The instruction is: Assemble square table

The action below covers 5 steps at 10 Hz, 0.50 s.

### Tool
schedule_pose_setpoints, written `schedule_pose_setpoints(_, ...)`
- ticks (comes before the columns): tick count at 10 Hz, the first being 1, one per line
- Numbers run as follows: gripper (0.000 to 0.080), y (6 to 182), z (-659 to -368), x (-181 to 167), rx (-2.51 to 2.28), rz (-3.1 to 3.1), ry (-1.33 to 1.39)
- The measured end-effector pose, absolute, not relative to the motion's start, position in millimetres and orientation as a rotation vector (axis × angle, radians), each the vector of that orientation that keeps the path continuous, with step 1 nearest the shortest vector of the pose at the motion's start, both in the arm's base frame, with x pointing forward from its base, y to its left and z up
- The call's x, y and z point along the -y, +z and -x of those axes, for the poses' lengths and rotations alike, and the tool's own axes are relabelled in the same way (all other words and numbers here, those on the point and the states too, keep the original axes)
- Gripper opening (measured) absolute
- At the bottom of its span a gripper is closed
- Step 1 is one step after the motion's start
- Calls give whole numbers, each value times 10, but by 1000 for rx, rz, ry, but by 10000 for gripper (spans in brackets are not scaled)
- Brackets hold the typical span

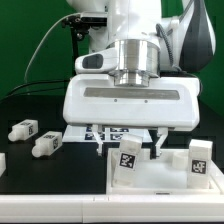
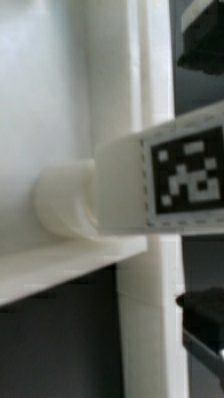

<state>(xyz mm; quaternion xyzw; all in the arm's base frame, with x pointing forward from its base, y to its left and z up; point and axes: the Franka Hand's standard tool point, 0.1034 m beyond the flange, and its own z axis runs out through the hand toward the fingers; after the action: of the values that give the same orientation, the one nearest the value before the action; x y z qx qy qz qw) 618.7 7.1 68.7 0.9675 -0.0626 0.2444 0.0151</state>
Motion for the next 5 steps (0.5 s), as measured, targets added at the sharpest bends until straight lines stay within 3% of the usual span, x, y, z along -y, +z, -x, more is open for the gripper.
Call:
schedule_pose_setpoints(2, 643, 839, -6273, -85, 271, -3098, 593)
schedule_pose_setpoints(5, 648, 791, -6248, -61, 377, -3214, 215)
